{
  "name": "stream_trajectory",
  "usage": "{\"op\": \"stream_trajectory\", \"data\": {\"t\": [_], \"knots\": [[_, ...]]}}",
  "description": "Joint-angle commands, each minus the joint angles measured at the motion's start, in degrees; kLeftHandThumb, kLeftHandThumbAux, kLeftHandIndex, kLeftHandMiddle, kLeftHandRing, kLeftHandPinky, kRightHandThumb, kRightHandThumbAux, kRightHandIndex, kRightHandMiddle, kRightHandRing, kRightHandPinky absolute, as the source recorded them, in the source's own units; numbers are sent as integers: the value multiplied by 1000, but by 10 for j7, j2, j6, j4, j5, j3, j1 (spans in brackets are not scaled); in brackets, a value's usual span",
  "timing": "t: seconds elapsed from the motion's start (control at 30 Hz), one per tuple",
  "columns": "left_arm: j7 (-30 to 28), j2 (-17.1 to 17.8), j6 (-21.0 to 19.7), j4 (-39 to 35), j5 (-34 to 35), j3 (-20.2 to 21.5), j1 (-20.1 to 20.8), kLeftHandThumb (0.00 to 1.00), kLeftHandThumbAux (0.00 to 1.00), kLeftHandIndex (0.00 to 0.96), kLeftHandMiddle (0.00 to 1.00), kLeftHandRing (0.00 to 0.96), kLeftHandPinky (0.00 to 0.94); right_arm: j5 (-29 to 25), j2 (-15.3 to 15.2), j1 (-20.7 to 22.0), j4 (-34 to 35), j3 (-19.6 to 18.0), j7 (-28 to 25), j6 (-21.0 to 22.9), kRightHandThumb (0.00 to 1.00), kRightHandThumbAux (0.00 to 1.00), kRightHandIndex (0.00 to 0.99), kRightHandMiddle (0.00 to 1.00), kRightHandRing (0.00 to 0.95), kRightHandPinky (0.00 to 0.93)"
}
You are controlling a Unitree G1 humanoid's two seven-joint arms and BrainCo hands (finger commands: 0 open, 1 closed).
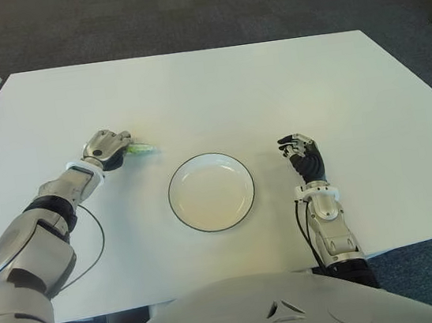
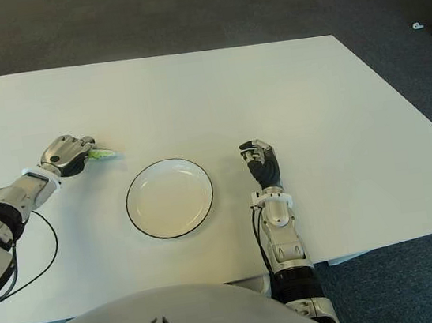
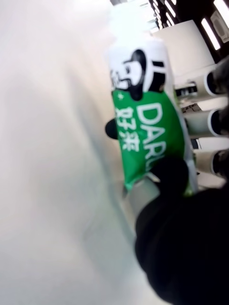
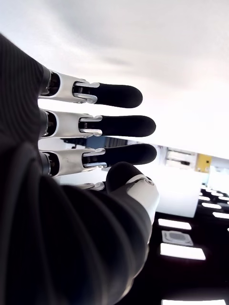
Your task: Put the toothpaste on the table into the plate.
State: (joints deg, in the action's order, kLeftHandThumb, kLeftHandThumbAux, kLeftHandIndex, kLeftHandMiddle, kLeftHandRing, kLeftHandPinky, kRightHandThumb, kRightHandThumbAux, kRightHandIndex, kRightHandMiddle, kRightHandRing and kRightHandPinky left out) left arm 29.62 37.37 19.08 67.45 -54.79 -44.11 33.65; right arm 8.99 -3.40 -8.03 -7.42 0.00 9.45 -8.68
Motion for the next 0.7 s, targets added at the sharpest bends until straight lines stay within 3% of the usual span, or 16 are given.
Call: {"op": "stream_trajectory", "data": {"t": [0.03, 0.47, 0.7], "knots": [[9, -7, -5, 3, -5, -2, -16, 847, 667, 409, 565, 839, 829, -1, 2, 7, -10, -1, 0, -9, 710, 733, 419, 409, 398, 412], [-13, 6, 15, -53, 42, 53, -9, 844, 667, 420, 578, 798, 776, 5, 3, 7, -15, 0, 5, -12, 713, 733, 418, 409, 395, 412], [-48, 41, 31, -174, 78, 108, -34, 843, 667, 420, 573, 792, 777, 6, 4, 9, -18, 3, 3, -17, 713, 733, 419, 415, 403, 421]]}}
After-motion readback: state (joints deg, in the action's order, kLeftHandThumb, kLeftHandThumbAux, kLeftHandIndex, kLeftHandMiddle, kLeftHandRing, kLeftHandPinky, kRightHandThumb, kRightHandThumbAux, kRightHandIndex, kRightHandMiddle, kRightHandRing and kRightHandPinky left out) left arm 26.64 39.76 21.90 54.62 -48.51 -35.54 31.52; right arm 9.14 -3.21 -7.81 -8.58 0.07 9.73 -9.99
